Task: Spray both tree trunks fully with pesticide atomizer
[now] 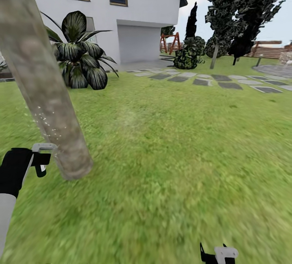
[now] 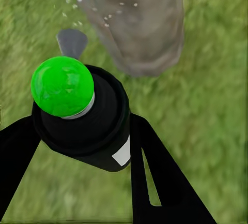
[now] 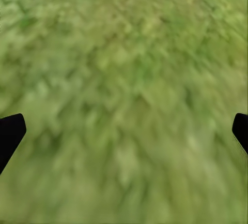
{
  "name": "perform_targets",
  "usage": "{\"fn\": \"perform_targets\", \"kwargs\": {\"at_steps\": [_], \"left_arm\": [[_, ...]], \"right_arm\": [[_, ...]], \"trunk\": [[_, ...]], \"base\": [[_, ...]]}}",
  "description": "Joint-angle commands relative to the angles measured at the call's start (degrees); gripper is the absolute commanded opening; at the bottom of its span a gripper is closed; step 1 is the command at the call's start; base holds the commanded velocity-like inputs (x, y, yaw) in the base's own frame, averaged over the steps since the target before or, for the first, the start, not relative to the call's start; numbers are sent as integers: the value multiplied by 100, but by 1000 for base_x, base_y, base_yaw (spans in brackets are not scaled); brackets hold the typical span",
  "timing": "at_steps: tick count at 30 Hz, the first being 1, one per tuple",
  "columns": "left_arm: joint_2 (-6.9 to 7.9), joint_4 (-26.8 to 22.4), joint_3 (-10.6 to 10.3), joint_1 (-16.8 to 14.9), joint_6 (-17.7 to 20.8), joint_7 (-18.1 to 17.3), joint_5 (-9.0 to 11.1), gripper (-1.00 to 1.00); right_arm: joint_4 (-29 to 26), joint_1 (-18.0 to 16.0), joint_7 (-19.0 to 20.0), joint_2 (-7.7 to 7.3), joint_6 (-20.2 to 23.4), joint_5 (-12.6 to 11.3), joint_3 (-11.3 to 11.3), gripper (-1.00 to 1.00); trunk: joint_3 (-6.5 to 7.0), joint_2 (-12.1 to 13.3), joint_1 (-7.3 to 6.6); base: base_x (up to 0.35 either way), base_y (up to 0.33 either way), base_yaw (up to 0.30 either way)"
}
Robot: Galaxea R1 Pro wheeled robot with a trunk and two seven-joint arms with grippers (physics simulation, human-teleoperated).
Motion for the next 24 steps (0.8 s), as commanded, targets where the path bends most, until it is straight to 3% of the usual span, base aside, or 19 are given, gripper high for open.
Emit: {"fn": "perform_targets", "kwargs": {"at_steps": [1,10,24], "left_arm": [[0,-1,0,0,0,4,-4,-100],[0,-1,-9,0,1,6,-12,-100],[0,-1,-6,0,1,7,-19,-100]], "right_arm": [[0,0,0,0,0,0,0,100],[0,0,0,0,0,0,0,100],[9,0,18,0,0,9,0,100]], "trunk": [[0,0,0],[0,0,0],[0,0,0]], "base": [[13,-269,259],[1,-274,267],[0,-275,13]]}}
